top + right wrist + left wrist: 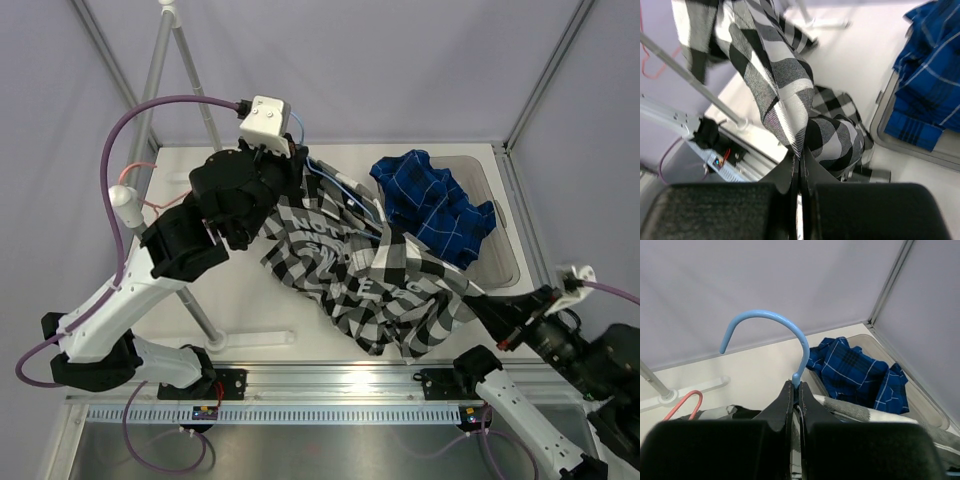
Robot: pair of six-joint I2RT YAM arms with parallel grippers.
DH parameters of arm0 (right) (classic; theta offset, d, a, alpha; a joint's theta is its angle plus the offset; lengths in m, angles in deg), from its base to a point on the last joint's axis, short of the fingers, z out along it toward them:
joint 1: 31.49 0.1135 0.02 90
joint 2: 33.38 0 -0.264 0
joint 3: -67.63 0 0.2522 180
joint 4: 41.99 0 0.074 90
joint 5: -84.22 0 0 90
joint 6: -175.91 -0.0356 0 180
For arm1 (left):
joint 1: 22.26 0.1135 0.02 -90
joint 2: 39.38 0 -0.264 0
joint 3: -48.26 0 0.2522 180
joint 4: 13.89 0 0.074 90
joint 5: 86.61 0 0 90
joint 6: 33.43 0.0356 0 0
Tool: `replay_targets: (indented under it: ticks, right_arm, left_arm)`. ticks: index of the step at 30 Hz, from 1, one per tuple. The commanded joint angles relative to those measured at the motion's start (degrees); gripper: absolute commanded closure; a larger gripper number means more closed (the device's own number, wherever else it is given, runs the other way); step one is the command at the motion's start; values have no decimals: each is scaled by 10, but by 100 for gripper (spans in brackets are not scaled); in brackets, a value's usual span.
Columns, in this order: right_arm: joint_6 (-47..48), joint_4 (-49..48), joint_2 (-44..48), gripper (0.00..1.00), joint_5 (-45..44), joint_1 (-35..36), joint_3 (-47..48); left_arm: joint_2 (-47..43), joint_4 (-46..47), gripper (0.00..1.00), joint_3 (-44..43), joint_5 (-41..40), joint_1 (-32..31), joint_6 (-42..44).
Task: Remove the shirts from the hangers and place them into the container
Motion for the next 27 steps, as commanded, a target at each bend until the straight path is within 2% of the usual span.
replay_targets:
  ticks: [1,2,6,7,10,13,16,19,20,23,27]
  right_arm:
    - [-56,23,65,100,-127,-2,26]
    - [-62,26,78,100,-175,-2,23]
    - [-96,26,145,100,-249,-2,3]
    - [-111,15,154,100,-263,-2,-3]
    - [-139,-3,168,100,-311,-2,-31]
    - [-145,-22,124,100,-321,-2,-54]
    - [-129,-77,52,100,-257,-2,-88]
    - [-129,-160,-24,100,-103,-3,-133]
    - [-134,-183,-52,100,-76,-2,-145]
    - [-164,-266,-95,100,-26,-2,-197]
    - [-176,-331,-147,100,-3,-2,-209]
  left_arm:
    - [-23,83,100,-53,-37,24,63]
    - [-22,82,100,-71,-34,25,65]
    - [-4,44,100,-188,20,25,46]
    - [-1,35,100,-198,58,25,27]
    - [-10,10,100,-192,142,25,-17]
    - [-38,6,100,-154,202,24,-48]
    - [-66,16,100,-100,217,24,-63]
    - [-74,22,100,-80,223,24,-74]
    - [-75,24,100,-79,229,24,-79]
    - [-67,32,100,-88,270,24,-100]
    - [-42,30,100,-119,320,24,-129]
